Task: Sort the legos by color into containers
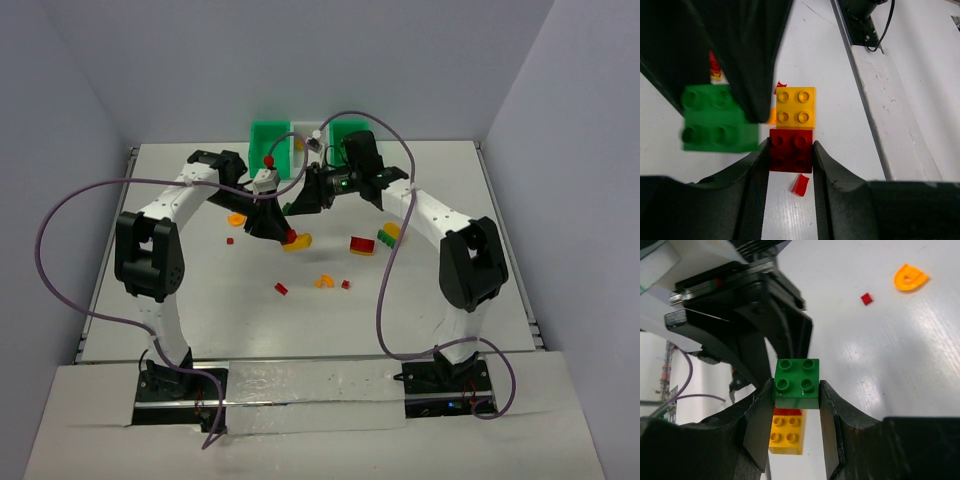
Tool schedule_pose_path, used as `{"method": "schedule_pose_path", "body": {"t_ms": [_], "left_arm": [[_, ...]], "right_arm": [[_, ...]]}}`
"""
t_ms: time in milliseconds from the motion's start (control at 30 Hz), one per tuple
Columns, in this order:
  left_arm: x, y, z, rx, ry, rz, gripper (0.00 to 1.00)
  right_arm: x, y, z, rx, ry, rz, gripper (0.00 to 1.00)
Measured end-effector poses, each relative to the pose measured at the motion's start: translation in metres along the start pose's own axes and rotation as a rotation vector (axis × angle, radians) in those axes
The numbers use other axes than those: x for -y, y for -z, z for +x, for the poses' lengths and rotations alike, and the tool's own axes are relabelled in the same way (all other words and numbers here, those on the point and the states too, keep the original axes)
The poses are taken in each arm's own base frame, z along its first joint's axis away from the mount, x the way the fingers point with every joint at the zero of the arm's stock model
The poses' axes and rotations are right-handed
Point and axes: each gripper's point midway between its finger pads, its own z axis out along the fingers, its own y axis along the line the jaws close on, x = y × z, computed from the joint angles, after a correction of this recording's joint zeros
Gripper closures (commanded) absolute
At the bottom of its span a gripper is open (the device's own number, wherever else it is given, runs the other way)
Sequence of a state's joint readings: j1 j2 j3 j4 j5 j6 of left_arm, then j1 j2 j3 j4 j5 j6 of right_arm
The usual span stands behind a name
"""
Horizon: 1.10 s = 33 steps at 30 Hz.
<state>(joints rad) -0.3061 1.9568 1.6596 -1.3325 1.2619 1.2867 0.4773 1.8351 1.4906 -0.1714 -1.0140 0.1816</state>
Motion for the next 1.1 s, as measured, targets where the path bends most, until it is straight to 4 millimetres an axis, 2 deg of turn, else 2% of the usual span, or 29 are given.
{"method": "schedule_pose_path", "body": {"t_ms": [100, 167, 367, 433, 533, 633, 733, 767, 833, 900, 933, 1033, 1100], "left_arm": [[0.000, 0.000, 0.000, 0.001, 0.008, -0.001, 1.00], [-0.002, 0.001, 0.001, 0.003, 0.023, -0.008, 1.00], [-0.012, 0.008, 0.016, -0.007, 0.116, -0.087, 1.00], [-0.016, 0.011, 0.019, -0.016, 0.121, -0.137, 1.00], [-0.021, 0.015, 0.011, -0.012, 0.102, -0.207, 1.00], [-0.027, 0.021, -0.002, 0.001, 0.063, -0.270, 1.00], [-0.033, 0.025, -0.012, 0.013, 0.038, -0.316, 1.00], [-0.035, 0.026, -0.014, 0.017, 0.035, -0.327, 1.00], [-0.037, 0.027, -0.014, 0.022, 0.038, -0.347, 1.00], [-0.038, 0.027, -0.011, 0.025, 0.052, -0.365, 1.00], [-0.039, 0.027, -0.009, 0.027, 0.059, -0.376, 1.00], [-0.040, 0.029, -0.005, 0.031, 0.085, -0.406, 1.00], [-0.045, 0.031, -0.005, 0.037, 0.096, -0.431, 1.00]], "right_arm": [[0.020, 0.012, -0.007, 0.032, -0.010, 0.072, 1.00], [0.043, 0.029, -0.015, 0.068, -0.025, 0.148, 1.00], [0.135, 0.112, -0.058, 0.225, -0.042, 0.505, 1.00], [0.158, 0.128, -0.077, 0.260, -0.015, 0.609, 1.00], [0.185, 0.132, -0.102, 0.288, 0.030, 0.702, 1.00], [0.214, 0.127, -0.110, 0.286, 0.044, 0.774, 1.00], [0.247, 0.119, -0.101, 0.262, 0.032, 0.829, 0.99], [0.259, 0.116, -0.094, 0.250, 0.021, 0.847, 0.95], [0.278, 0.109, -0.077, 0.217, -0.001, 0.875, 0.94], [0.296, 0.104, -0.063, 0.188, -0.021, 0.907, 0.88], [0.303, 0.102, -0.057, 0.175, -0.030, 0.921, 0.82], [0.316, 0.100, -0.048, 0.156, -0.043, 0.955, 0.49], [0.318, 0.101, -0.051, 0.158, -0.039, 0.975, 0.25]]}}
